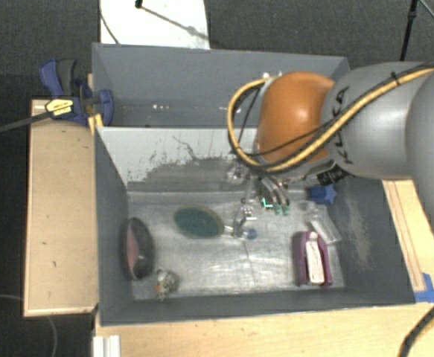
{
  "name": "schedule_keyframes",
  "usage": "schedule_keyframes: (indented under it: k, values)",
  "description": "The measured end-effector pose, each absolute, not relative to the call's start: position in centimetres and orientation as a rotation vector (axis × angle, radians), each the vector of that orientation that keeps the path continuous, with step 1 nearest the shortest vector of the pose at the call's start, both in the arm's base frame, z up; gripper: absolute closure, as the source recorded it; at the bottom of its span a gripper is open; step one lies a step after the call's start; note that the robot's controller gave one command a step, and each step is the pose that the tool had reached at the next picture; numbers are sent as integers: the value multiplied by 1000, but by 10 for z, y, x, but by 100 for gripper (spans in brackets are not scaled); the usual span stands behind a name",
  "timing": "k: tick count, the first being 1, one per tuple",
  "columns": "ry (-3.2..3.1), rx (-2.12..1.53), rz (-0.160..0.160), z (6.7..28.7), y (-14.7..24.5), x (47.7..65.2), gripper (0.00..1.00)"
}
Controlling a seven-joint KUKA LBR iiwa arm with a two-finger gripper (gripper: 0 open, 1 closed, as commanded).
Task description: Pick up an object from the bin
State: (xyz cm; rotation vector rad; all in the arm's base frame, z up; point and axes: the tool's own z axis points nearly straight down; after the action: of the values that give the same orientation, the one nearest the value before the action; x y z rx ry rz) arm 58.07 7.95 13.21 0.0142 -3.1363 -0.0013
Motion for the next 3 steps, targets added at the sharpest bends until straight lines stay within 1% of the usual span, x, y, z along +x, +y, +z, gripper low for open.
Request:
schedule_keyframes:
  k: [1, 2, 3]
  values:
    - [-3136, 188, -4, 73, 140, 585, 0]
    - [-3143, -191, -4, 73, 151, 565, 0]
    - [-3145, -195, -7, 74, 152, 566, 100]
